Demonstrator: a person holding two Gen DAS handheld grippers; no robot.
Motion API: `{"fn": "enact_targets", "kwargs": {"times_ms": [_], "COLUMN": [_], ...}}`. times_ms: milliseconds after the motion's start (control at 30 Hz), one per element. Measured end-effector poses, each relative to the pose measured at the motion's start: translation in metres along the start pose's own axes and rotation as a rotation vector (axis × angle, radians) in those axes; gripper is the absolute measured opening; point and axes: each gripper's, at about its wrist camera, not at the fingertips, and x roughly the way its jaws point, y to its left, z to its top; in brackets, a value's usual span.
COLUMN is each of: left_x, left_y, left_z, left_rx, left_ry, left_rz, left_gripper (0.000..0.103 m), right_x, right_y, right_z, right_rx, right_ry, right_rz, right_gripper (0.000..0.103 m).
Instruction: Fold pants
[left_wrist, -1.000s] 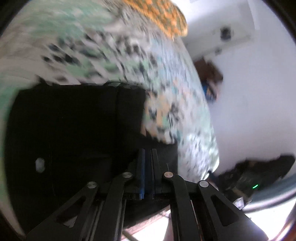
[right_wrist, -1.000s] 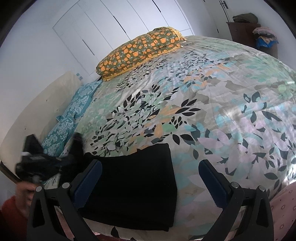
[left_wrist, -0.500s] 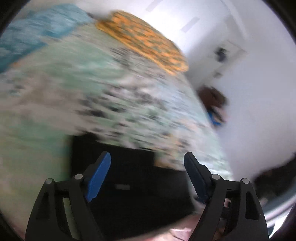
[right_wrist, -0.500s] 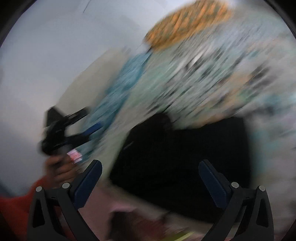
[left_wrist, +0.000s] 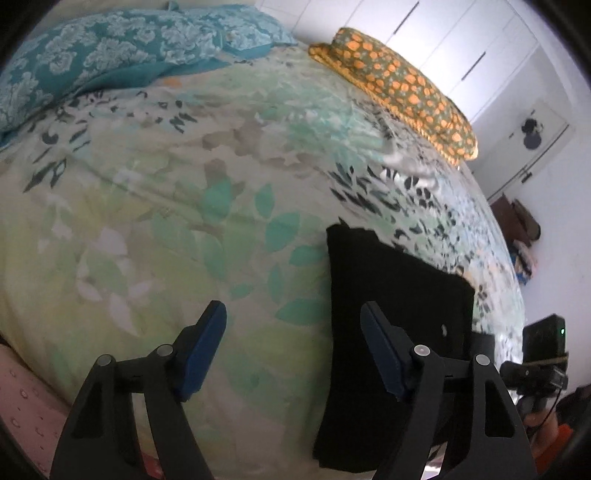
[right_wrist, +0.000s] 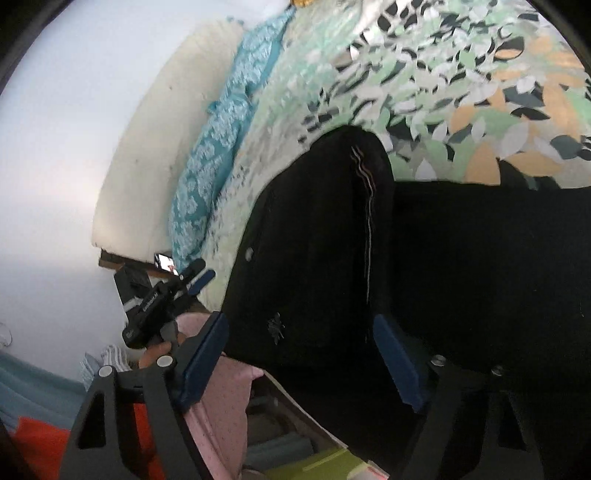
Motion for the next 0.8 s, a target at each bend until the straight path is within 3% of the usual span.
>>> {"fn": "enact_targets", "kwargs": {"times_ms": [67,167,267,300,333,367,533,633,800], "left_x": [0.004,0.001,0.005,0.005,0.006,0.007,0.012,0.014,0.010], "left_y": [-0.001,-0.001,-0.005,-0.006,-0.006,-0.006,-0.002,0.001,0.006], "left_z": [-0.001,-0.004,-0.005,-0.005,-0.006,-0.006,-0.007,-0.007,-0.009], "left_rx": [-0.014,-0.019,-0.011,-0.006,-0.003,0.000,-0.017,-0.029,-0.047], "left_ry": [0.017,0.023,0.031,0.034,0.036,0.039,0.057,0.065,0.059], "left_rz": [-0.014,-0.015,-0.010,-0.006,-0.003,0.003,0.017,0.026,0.034], "left_gripper": [0.076,0.076,0.077,0.077,0.077,0.077,0.077,0.077,0.077], "right_x": [0.009,0.016,0.016,0.014,0.015,0.014,0.022,0.018,-0.034], "right_y": [-0.001,0.001,0.000,0.000,0.000,0.002,0.004,0.019,0.060], "right_z": [-0.002,-0.008,-0.006,-0.007,-0.007,-0.007,-0.004,-0.005,-0.009], "right_rx": [-0.006,-0.053,-0.043,-0.039,-0.041,-0.045,-0.083,-0.111,-0.102], "right_ry": [0.054,0.079,0.064,0.070,0.086,0.098,0.138,0.099,-0.074], "right_rz": [0.006,-0.062,-0.016,0.000,0.025,0.019,-0.101,-0.125,0.046], "right_gripper": [0.081,0.077,0.074,0.072,0.055,0.046,0.038,0.024,0.017]}}
